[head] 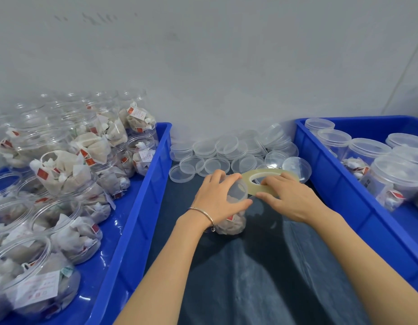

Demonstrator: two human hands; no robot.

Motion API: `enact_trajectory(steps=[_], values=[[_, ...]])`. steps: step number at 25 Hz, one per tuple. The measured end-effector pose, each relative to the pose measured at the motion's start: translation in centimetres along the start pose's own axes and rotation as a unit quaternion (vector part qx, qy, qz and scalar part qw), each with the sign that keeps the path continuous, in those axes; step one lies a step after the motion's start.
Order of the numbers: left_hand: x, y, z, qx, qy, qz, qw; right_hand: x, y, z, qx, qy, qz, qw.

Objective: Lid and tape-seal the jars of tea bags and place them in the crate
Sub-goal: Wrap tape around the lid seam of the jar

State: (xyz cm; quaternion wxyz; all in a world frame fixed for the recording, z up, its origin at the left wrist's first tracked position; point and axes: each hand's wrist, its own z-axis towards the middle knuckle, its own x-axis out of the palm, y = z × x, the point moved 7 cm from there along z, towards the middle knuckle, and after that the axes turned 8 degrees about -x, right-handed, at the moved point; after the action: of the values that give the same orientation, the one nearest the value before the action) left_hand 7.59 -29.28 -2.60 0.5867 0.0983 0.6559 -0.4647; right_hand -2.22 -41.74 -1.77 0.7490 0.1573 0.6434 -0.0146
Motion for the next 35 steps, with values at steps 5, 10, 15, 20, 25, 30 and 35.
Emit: enact_trajectory(steps=[5, 10, 15, 20, 25, 30, 35], values=[[0.2, -0.7, 0.3, -0.061, 0.05, 0.1, 0.992, 0.7, 0.4, 0.1, 0.008, 0.012, -0.019, 1.0], [1.5, -3.2, -0.8, -0.09, -0.051, 0.146, 0.984, 0.8, 0.3, -0.6, 0.037, -0.017, -0.003, 0.999], [0.9, -1.5, -0.8, -0.078, -0.083, 0.095, 0.989, 1.1, 0.8, -0.7, 0.064, -0.044, -0.002, 0.997], [0.9, -1.3, -0.6, -0.1, -0.11, 0.066, 0.987, 0.8, 1.6, -1.6, 0.117, -0.067, -0.037, 0.99], [0.9, -1.6, 1.0, -0.095, -0.066, 0.03, 0.993, 0.2, 3.0, -2.3, 0.205, -0.08, -0.137, 0.966], [0.7, -2.0, 2.2, -0.087, -0.064, 0.059, 0.992, -1.1, 4.3, -3.6, 0.299, -0.085, -0.017, 0.95], [-0.6, 1.1, 3.1, -0.146, -0.052, 0.054, 0.986, -4.1, 11.9, -4.2, 0.146, -0.263, 0.072, 0.951]])
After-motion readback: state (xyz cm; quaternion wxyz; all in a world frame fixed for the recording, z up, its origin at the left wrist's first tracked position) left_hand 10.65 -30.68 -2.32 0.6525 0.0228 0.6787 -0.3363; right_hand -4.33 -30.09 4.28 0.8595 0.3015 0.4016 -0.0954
